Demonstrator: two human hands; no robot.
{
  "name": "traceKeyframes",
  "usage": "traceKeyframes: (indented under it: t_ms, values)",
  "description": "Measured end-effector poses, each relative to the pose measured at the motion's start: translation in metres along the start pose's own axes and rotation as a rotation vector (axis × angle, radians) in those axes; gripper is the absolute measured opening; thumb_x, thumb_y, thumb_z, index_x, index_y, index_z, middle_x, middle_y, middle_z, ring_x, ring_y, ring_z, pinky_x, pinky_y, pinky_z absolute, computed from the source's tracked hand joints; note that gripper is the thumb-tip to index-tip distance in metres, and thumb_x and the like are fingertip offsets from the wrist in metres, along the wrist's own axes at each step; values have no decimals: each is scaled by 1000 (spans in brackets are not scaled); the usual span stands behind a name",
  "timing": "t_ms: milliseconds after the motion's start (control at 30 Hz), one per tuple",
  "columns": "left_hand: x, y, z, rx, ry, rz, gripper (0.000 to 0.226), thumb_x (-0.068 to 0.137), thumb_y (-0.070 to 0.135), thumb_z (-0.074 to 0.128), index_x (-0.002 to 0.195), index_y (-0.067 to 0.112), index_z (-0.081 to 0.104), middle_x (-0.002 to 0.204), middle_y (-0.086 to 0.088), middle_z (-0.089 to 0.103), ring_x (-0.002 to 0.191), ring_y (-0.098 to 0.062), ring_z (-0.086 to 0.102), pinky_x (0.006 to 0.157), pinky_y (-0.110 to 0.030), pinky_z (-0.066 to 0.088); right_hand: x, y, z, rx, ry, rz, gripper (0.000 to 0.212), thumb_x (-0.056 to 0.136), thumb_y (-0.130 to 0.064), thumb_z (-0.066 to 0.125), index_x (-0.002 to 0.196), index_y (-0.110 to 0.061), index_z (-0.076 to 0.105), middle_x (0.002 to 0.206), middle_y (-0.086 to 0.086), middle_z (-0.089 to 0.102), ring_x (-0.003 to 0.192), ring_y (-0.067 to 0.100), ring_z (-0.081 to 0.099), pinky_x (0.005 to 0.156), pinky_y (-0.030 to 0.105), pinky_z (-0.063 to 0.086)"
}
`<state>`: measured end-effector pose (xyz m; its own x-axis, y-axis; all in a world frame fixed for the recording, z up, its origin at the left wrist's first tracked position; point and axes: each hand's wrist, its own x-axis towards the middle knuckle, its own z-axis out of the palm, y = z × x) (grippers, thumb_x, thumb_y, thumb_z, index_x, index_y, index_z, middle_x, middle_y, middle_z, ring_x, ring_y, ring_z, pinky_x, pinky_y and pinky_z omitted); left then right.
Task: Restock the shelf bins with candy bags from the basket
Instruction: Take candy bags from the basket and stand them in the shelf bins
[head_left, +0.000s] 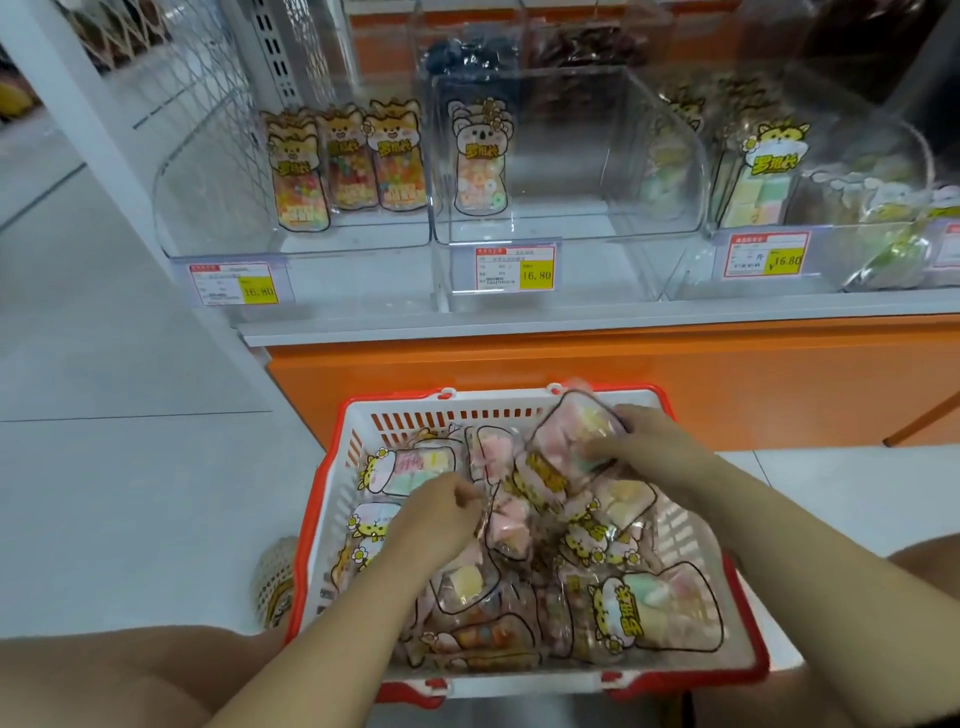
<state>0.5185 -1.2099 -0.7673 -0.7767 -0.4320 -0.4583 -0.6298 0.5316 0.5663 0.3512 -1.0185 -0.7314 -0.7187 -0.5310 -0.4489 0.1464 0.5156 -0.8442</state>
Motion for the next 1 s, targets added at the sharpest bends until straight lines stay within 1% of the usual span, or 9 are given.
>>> traceKeyframes:
  t_ms: [167, 333, 467, 567, 633, 700, 767, 867, 1000]
  values:
    - [-14, 27, -7, -1056, -386, -313, 43, 93, 50, 62, 116, 14, 69, 106, -1, 75, 94, -20, 66, 85, -35, 49, -14, 2, 42, 474, 125, -94, 30, 83, -4, 77, 108, -8, 61, 96, 13, 72, 85, 27, 73, 80, 42, 58]
    - [-11, 34, 2, -1521, -232, -210, 56, 83, 43, 70, 127, 9, 65, 100, -7, 72, 91, -23, 66, 77, -36, 55, -46, -8, 80, 315, 92, -305, 47, 77, -23, 86, 117, -20, 60, 105, 0, 74, 93, 18, 73, 78, 32, 61]
    - [-6, 22, -7, -1559, -86, -177, 61, 82, 38, 69, 131, 4, 57, 95, -9, 64, 74, -21, 60, 64, -35, 52, -52, -7, 88, 259, -29, -303, 63, 71, -42, 88, 122, -25, 55, 109, -1, 74, 95, 20, 72, 79, 35, 58]
    - [-6, 18, -14, -1534, -54, -137, 31, 87, 27, 68, 111, 9, 61, 81, -5, 70, 73, -22, 65, 68, -39, 53, -47, -9, 83, 340, -123, -209, 51, 85, -36, 77, 130, -30, 53, 112, -6, 72, 97, 16, 71, 74, 28, 55]
    - [-6, 15, -16, -1441, -30, -117, 25, 93, 21, 65, 113, 7, 59, 83, -5, 72, 73, -21, 68, 59, -37, 55, -44, -13, 80, 335, -97, -148, 35, 89, -37, 72, 116, -19, 60, 92, 7, 68, 74, 26, 66, 65, 37, 52]
    - [-6, 14, -17, -1349, 0, -116, 41, 93, 21, 66, 126, 3, 53, 102, -12, 70, 81, -25, 69, 55, -37, 56, -34, -5, 77, 288, -55, -106, 43, 81, -47, 75, 105, -13, 63, 85, 17, 57, 66, 36, 54, 63, 53, 50]
    - [-5, 13, -18, -1291, -9, -101, 46, 93, 20, 67, 134, 10, 48, 121, -13, 65, 96, -30, 67, 65, -42, 56, -31, -5, 74, 258, -70, -92, 25, 85, -47, 70, 101, -27, 68, 91, 12, 66, 73, 39, 60, 72, 56, 54]
    - [-5, 12, -19, -1174, -108, -69, 54, 94, 18, 67, 136, 37, 40, 128, -10, 62, 108, -29, 64, 75, -39, 54, -35, -13, 76, 190, -210, -124, 21, 99, -37, 58, 118, -27, 61, 111, -8, 70, 103, 8, 66, 81, 23, 48]
    - [3, 3, -17, -1161, -59, -104, 84, 80, 19, 78, 147, 44, 33, 129, -8, 62, 117, -32, 63, 105, -55, 45, -17, -10, 66, 81, -226, -46, 29, 102, -42, 50, 128, -30, 51, 123, -11, 58, 108, 13, 59, 98, 37, 51]
